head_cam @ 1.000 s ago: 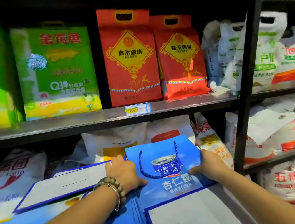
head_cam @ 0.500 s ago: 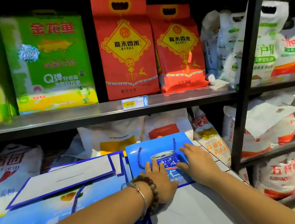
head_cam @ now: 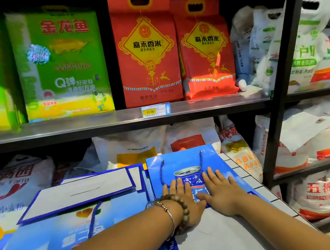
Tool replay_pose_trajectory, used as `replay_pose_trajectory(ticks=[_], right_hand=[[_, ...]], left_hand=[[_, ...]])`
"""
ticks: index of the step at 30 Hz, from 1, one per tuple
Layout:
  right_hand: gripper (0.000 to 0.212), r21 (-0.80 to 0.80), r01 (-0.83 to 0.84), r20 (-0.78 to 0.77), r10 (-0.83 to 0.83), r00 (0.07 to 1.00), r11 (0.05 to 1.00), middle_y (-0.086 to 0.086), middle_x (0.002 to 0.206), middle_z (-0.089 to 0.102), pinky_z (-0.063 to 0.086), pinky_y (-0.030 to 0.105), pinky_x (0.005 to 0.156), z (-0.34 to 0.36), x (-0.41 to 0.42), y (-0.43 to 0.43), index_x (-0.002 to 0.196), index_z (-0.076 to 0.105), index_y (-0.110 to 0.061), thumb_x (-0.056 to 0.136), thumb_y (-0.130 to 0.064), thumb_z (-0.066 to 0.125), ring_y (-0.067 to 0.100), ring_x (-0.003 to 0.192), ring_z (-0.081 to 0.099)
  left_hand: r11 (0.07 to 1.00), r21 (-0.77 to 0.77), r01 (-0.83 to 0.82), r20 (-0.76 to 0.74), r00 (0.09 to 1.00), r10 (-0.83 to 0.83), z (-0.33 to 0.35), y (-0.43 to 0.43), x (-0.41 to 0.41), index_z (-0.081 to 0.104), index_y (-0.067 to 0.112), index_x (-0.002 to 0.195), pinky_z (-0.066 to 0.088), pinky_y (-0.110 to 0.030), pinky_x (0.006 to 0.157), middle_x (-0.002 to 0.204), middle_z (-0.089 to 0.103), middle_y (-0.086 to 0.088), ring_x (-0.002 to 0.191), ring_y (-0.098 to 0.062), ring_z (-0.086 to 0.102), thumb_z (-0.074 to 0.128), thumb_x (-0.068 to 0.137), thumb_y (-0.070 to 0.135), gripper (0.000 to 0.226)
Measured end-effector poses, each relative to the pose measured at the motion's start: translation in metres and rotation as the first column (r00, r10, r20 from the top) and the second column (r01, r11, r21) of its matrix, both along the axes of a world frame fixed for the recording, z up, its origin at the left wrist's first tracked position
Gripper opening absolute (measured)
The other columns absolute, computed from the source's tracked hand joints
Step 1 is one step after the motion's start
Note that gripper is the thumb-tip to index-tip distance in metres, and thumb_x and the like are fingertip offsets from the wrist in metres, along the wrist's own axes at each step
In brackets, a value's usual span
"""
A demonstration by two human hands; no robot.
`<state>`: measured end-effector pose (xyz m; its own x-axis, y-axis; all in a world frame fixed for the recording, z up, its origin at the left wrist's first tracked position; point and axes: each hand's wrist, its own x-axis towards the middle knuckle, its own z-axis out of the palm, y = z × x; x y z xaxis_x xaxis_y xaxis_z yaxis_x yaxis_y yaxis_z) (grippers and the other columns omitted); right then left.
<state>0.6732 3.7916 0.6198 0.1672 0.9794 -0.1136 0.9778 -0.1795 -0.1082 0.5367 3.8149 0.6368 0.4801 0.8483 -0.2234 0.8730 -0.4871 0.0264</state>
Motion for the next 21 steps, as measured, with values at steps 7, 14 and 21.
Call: replay_pose_trajectory(ticks=[7, 14, 21], right_hand=[[0.059, 0.329, -0.042, 0.012, 0.04, 0.999, 0.943, 0.004, 0.153, 0.023, 0.019, 0.037, 0.111, 0.043, -0.032, -0.012, 0.145, 0.022, -0.018, 0.094, -0.044, 0.039, 0.019, 0.14, 0.022], [0.019, 0.394, -0.441, -0.274, 0.561, 0.781, 0.806, 0.003, 0.104, 0.068, 0.041, 0.028, 0.081, 0.11, -0.144, -0.048, 0.101, 0.067, -0.015, 0.086, -0.022, 0.057, 0.017, 0.097, 0.058], [0.043, 0.109, -0.847, -0.066, 0.854, 0.515, 0.52, -0.003, 0.13, 0.056, 0.039, 0.034, 0.099, 0.106, -0.202, -0.051, 0.121, 0.058, -0.024, 0.083, -0.004, 0.053, 0.017, 0.12, 0.048]], left_hand=[[0.982, 0.052, 0.181, 0.145, 0.972, -0.187, 0.123, -0.018, -0.039, 0.037, 0.007, 0.137, 0.033, -0.028, 0.098, 0.134, 0.046, -0.014, 0.121, -0.023, 0.044, 0.036, 0.097, 0.04, 0.052], [0.99, 0.087, 0.109, 0.179, 0.976, -0.123, 0.149, -0.053, -0.161, 0.048, 0.021, 0.131, 0.035, -0.02, 0.087, 0.129, 0.056, 0.0, 0.113, -0.016, 0.052, 0.043, 0.093, 0.042, 0.043], [0.998, 0.058, -0.011, 0.023, 1.0, 0.009, 0.108, -0.1, -0.25, 0.057, 0.028, 0.108, 0.043, -0.029, 0.088, 0.107, 0.063, 0.006, 0.098, -0.013, 0.056, 0.033, 0.091, 0.053, 0.039]])
